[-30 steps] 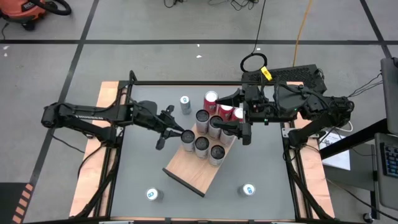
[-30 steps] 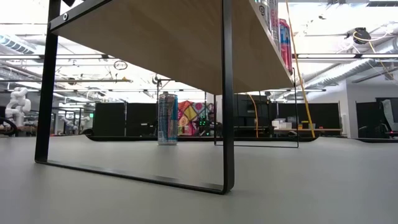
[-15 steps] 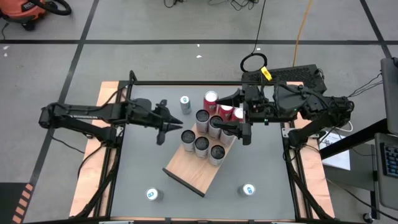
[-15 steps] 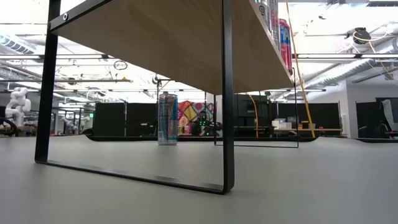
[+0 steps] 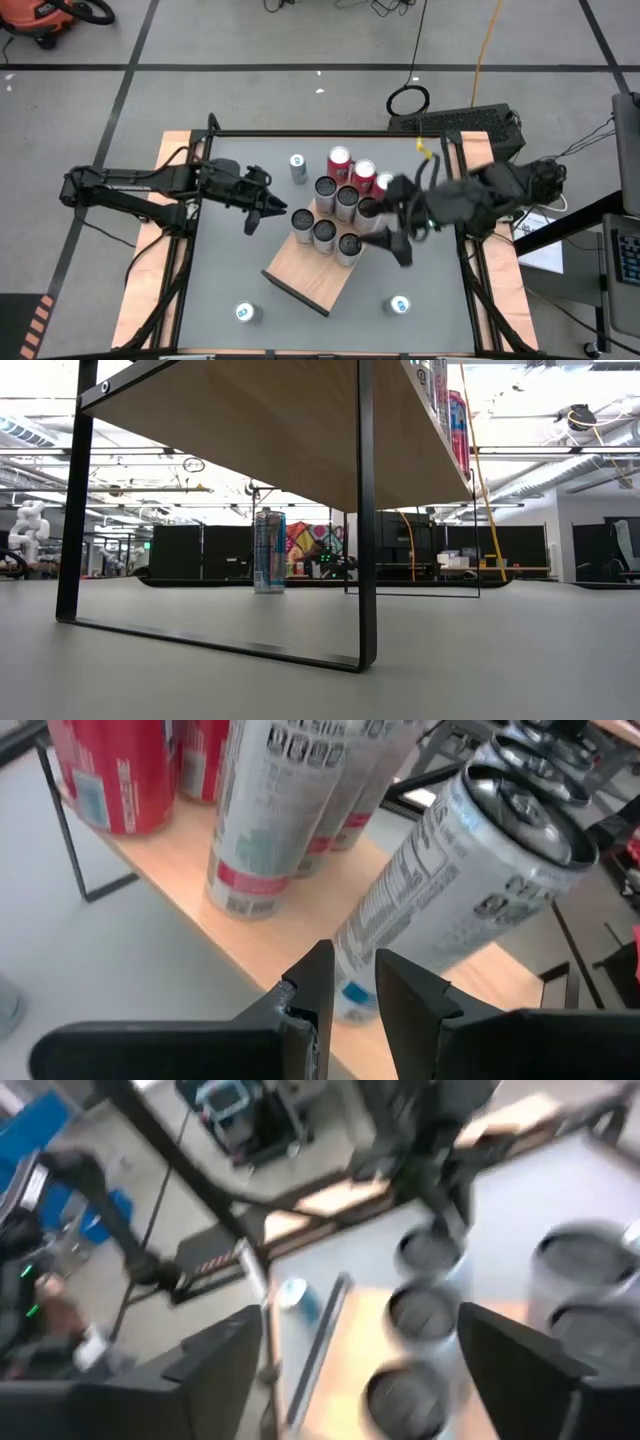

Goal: Place canned beverage on shelf
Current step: Put the blue soda can on the shelf

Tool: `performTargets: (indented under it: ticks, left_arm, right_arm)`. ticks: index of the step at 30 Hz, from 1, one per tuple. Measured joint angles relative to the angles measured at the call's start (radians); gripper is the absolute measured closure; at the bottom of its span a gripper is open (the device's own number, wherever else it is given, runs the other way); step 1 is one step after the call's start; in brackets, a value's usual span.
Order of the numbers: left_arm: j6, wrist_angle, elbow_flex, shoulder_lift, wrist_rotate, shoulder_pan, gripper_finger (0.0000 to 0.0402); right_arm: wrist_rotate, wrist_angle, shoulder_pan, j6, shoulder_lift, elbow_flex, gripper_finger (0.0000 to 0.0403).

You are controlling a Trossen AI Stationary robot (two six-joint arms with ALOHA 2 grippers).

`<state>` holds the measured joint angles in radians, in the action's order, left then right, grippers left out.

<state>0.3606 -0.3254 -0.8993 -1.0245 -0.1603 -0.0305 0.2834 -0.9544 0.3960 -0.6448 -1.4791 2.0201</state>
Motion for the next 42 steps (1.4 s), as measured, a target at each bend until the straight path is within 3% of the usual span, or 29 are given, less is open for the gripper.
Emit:
performTargets:
  ticks: [9,12,24,42]
  left_arm:
    - [-0.004,-0.028,0.0,0.003,0.01,0.02,0.0323]
    - [-0.029,-0.028,0.0,0.003,0.012,0.02,0.0323]
    - [-0.05,-0.028,0.0,0.003,0.012,0.02,0.0323]
    - [-0.024,-0.028,0.0,0.003,0.012,0.02,0.0323]
  right_arm:
    - [0.008,-0.267,0.169,-0.263,-0.077,0.0,0.0232]
    - [0.059,-0.358,0.2,-0.316,-0.123,0.0,0.0271]
    - [0.082,-0.442,0.178,-0.279,-0.298,0.0,0.0388]
    - [-0.001,-0.407,0.079,-0.136,-0.302,0.0,0.0402]
